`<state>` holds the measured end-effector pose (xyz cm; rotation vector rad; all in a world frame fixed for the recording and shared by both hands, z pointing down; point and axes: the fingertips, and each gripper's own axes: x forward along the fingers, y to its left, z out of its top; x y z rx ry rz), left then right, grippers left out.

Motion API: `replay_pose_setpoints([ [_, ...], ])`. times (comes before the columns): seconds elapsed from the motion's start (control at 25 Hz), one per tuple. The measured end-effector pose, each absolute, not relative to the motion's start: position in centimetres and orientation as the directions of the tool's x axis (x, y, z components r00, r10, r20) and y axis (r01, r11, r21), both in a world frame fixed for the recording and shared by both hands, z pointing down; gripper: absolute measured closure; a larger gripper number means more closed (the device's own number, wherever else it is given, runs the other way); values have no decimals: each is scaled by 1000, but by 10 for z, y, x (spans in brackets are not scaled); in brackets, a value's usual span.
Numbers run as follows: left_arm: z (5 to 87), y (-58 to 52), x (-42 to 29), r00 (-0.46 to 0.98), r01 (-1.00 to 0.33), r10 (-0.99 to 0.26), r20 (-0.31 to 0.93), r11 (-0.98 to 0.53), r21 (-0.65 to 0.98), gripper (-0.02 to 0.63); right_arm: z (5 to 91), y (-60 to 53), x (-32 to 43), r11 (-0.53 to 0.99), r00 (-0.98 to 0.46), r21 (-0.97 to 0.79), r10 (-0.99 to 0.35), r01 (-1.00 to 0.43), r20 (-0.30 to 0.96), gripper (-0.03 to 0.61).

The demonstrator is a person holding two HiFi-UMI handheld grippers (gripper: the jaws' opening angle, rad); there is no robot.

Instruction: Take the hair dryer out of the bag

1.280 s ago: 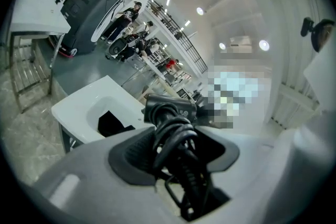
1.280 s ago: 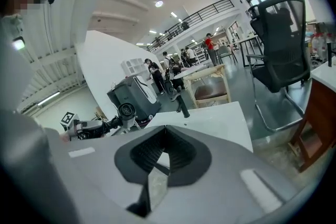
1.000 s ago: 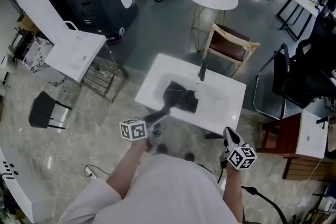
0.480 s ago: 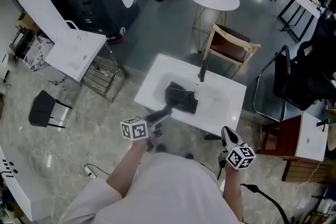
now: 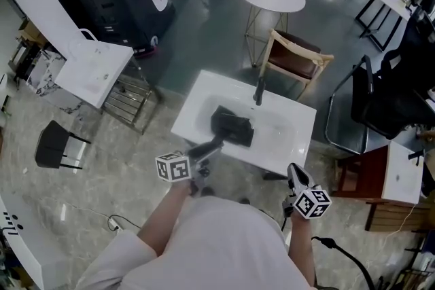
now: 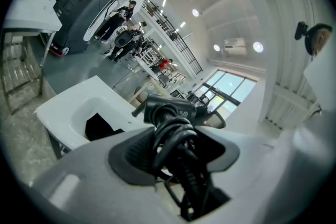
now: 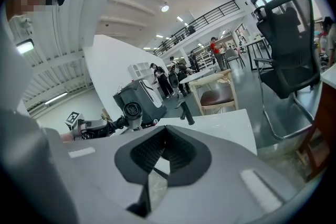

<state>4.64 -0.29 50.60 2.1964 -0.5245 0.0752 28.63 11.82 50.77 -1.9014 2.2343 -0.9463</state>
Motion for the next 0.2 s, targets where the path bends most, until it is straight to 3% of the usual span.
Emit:
replay_pose_setpoints([
  [0.2,505,-2,46,914,-381,-341,218,-547,745,380,510,122,282,46,-235,-484,-911,-874,338,574],
])
